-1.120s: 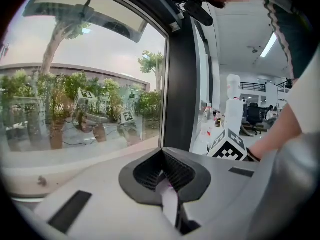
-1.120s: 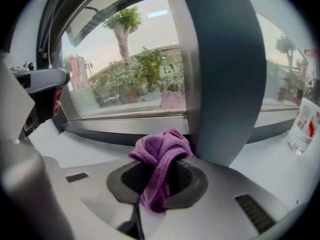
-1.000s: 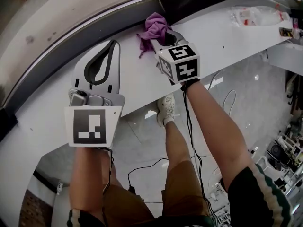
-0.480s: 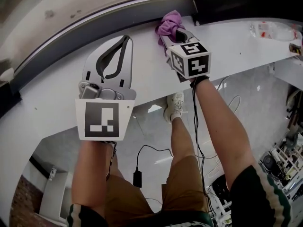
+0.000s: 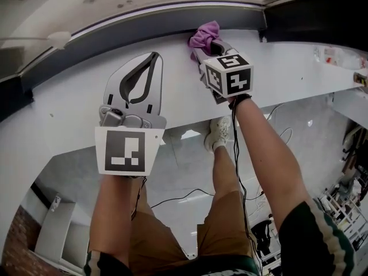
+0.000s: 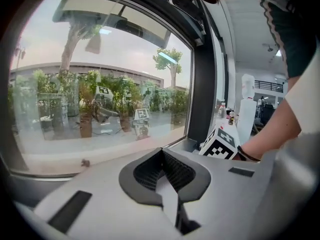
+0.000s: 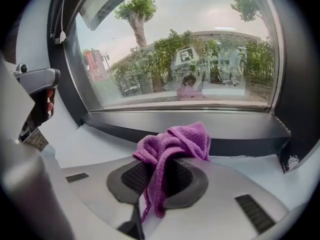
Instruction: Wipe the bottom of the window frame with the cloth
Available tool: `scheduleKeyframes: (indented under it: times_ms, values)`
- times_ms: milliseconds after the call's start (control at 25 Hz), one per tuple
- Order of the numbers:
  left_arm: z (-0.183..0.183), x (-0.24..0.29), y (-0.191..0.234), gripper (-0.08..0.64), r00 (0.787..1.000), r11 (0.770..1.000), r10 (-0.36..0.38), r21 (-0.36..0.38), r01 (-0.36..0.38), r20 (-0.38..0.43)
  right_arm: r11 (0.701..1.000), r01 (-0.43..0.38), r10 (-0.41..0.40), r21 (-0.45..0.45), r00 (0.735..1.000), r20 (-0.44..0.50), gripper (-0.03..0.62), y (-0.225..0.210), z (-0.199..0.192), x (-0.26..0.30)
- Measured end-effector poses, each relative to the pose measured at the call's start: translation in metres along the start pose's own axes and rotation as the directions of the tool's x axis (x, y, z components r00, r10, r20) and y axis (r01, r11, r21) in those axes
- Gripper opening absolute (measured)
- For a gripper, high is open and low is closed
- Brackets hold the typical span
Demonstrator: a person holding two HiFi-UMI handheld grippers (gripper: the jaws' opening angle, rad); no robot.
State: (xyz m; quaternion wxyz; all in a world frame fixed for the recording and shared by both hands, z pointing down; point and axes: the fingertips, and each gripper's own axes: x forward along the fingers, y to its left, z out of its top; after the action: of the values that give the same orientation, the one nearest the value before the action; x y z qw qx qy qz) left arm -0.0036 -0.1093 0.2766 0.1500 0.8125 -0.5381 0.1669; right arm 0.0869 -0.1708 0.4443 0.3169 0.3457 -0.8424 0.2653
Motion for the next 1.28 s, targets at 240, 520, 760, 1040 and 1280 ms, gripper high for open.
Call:
scheduleKeyframes:
  times_ms: [240, 520, 760, 1040, 1280]
  values:
    - [-0.01, -0.03, 0.036, 0.008, 0.998, 0.998, 0.057, -0.03, -0.057, 0.009, 0.999, -0.023, 0.022, -0.037, 1.0, -0.018, 0.069, 0.037, 0.006, 0.02]
    - [-0.026, -0.069, 0.081, 0.008, 0.992, 0.992, 0.126, -0.023, -0.126, 0.011, 0.996, -0.05, 0.047, -0.077, 0.998, -0.04, 0.069, 0.082, 0.015, 0.043]
    - [-0.043, -0.098, 0.114, 0.008, 0.985, 0.984, 0.17, -0.054, -0.17, 0.001, 0.99, -0.088, 0.082, -0.107, 0.995, -0.052, 0.069, 0.123, 0.02, 0.061]
    - [-0.068, -0.126, 0.135, 0.008, 0.98, 0.977, 0.198, -0.08, -0.2, -0.023, 0.978, -0.142, 0.134, -0.153, 0.989, -0.057, 0.069, 0.178, 0.024, 0.081]
    - [-0.084, -0.155, 0.157, 0.008, 0.97, 0.965, 0.243, -0.094, -0.245, -0.031, 0.966, -0.178, 0.169, -0.188, 0.983, -0.064, 0.069, 0.226, 0.032, 0.103]
